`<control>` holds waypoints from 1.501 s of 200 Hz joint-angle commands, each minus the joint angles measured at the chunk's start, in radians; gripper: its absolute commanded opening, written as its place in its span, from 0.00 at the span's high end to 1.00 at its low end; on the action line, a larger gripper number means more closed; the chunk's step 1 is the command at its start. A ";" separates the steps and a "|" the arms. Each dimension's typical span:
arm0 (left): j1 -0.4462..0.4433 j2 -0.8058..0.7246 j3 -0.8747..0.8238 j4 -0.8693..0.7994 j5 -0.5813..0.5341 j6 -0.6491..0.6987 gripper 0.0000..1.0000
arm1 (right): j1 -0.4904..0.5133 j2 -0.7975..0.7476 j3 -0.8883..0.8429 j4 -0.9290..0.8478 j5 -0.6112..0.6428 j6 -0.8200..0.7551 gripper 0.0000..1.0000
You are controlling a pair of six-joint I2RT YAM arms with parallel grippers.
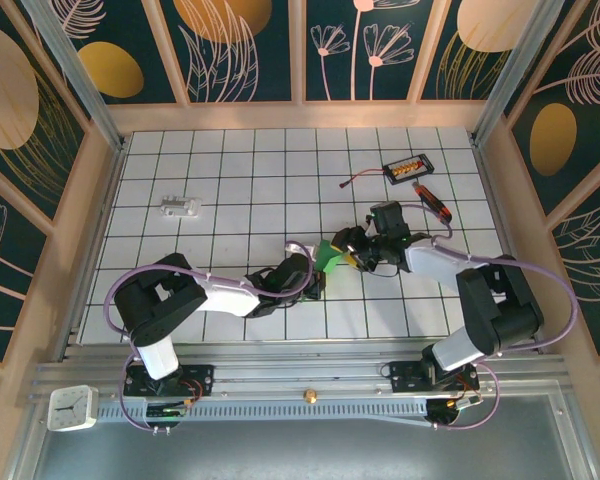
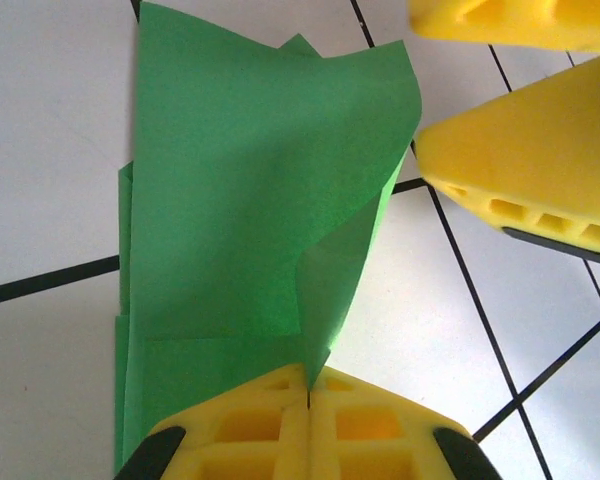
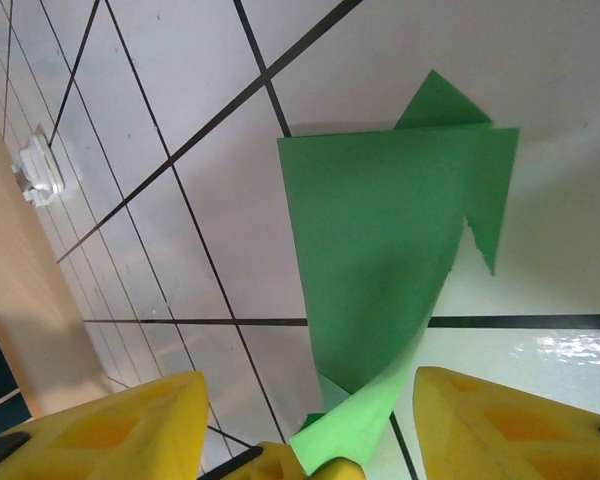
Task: Fold a paper plane with a square sheet of paper (pick it up from the middle)
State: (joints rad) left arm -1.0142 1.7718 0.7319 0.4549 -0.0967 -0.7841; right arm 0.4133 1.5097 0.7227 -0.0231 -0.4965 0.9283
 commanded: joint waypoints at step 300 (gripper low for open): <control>0.017 -0.015 -0.068 0.284 0.089 -0.369 1.00 | -0.067 -0.267 -0.114 -0.089 0.098 -0.291 0.48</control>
State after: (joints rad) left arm -0.9997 1.7233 0.6693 0.6601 -0.0265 -1.0843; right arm 0.3439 1.2823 0.6827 -0.1162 -0.4191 0.6548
